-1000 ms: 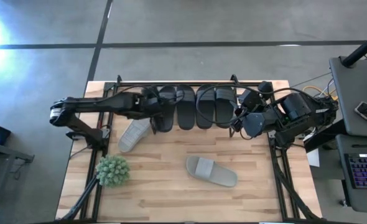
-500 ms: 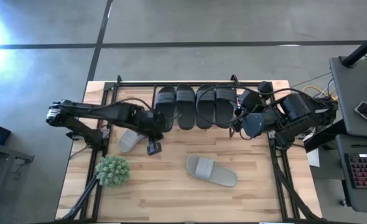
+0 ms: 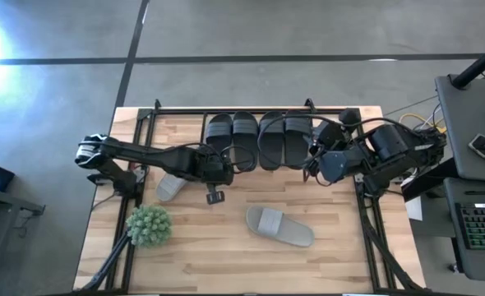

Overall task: Pick and place slides into the shelf
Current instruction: Put the black slipper on the shelf, then put the right gray slipper under the shelf

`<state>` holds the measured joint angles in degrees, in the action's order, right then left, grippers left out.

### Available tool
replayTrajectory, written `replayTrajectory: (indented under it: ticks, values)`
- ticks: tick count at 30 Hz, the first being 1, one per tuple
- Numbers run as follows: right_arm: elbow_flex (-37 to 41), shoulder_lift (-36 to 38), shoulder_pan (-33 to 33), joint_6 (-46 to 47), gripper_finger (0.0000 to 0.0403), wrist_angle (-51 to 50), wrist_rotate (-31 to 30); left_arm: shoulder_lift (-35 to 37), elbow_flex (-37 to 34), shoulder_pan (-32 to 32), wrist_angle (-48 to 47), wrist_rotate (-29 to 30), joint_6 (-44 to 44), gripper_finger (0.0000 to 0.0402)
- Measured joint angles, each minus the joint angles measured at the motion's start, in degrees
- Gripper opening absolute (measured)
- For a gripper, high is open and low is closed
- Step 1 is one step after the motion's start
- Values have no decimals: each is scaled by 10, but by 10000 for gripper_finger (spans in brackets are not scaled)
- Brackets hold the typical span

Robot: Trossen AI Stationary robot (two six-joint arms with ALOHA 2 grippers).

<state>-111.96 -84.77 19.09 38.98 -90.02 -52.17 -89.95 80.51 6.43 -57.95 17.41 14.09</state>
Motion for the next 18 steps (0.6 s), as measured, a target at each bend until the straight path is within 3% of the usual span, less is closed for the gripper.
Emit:
replayTrajectory:
  ticks: [7, 13, 16, 18]
  values:
    - [24, 3, 0, 7, 134, 0, 1, -5, -14, -3, 8, 20, -12, 0]
    - [41, 13, 0, 21, 134, 0, 11, -7, -15, -4, 21, 128, -9, 0]
    - [49, 22, 0, 40, 134, 0, 14, -2, -12, -5, 27, 111, -10, 0]
    - [57, 30, 0, 54, 134, 0, 23, 1, -8, -5, 32, 60, -9, 0]
